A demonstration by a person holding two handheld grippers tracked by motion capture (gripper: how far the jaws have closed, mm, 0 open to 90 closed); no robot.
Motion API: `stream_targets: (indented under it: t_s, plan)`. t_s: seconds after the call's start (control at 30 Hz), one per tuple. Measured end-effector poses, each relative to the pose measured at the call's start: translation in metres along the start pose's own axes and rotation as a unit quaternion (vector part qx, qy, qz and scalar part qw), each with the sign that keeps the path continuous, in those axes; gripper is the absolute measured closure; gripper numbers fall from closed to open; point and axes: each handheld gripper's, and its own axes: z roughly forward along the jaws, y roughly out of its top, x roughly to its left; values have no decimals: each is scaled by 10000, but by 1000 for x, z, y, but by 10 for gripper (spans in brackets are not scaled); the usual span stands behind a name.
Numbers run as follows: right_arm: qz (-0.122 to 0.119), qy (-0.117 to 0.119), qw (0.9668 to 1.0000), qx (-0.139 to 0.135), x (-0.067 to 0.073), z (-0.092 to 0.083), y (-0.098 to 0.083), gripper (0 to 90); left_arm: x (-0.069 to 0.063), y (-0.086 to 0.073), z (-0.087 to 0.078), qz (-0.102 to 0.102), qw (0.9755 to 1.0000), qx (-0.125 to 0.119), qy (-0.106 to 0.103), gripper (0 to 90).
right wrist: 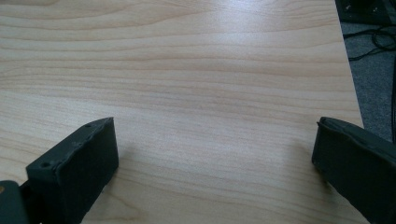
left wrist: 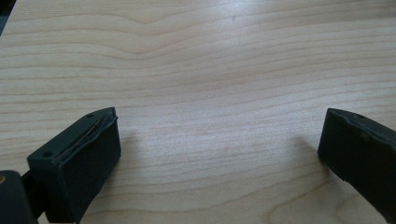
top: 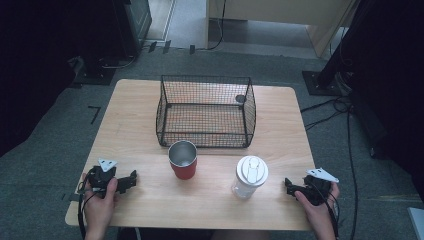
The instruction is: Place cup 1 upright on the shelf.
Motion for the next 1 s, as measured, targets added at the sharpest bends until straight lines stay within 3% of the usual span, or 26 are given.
stream_targets:
  t_s: [0.27,0.33,0.63,0.83,1.0]
  plan:
    - [19,-7,10000,7,0,-1,-1,3,0,-3,-4,83,9999,17,-96,0]
    - [12,-4,10000,2,0,-1,-1,3,-2,-3,-8,59,9998,-104,-187,0]
    - [10,-3,10000,3,0,-1,-1,3,-17,-2,-15,224,9984,-255,-451,0]
    - [11,-3,10000,3,0,-1,-1,3,-37,3,-22,424,9951,-367,-813,0]
    - [13,-4,10000,2,0,-1,-1,3,-58,10,-28,691,9895,-486,-1170,0]
